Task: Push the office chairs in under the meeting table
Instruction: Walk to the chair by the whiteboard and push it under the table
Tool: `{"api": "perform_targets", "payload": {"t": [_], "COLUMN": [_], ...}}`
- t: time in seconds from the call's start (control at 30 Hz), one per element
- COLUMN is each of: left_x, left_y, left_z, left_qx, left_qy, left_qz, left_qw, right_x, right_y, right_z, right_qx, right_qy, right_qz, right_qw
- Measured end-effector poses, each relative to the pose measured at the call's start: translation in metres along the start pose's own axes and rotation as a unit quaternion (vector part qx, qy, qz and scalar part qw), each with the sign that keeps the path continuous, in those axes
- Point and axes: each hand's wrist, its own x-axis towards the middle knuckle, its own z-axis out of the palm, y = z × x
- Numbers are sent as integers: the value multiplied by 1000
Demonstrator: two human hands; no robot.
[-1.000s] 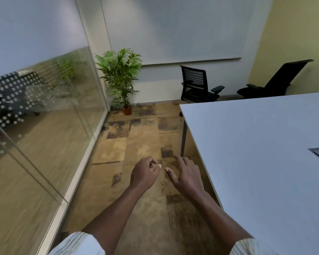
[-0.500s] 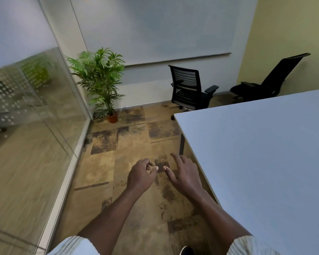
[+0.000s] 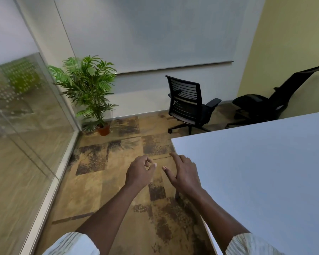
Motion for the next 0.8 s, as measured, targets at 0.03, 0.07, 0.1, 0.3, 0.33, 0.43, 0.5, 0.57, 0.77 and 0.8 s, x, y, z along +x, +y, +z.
{"api": "perform_targets", "payload": {"t": [0.03,0.07,0.1,0.3,0.33,0.43,0.5,0.57,0.77,0.8], "left_x": [19,34,52,155,179,231,249,269,384,407], "left_y": [0,0,-1,-11,-15,-25,-27,-27,-40,-41], "left_z": [3,4,7,29,33,42,44,46,55,57], "left_qx": [-1,-4,-10,-28,-27,-28,-33,-31,-24,-26], "left_qy": [-2,-3,-4,-5,-10,-24,-30,-35,-49,-52], "left_qz": [1,0,1,5,10,14,11,18,45,46], "left_qw": [1000,1000,1000,1000,1000,999,999,999,997,997], "right_x": [18,32,48,141,162,206,221,239,337,356], "right_y": [4,8,12,37,40,47,50,52,63,66], "right_z": [3,5,8,37,44,57,60,60,81,85], "right_qx": [-2,-6,-7,-13,-13,-10,-15,-18,-37,-40], "right_qy": [3,9,14,28,29,30,28,32,39,45], "right_qz": [4,6,8,21,25,31,38,37,50,59], "right_qw": [1000,1000,1000,999,999,999,999,999,997,996]}}
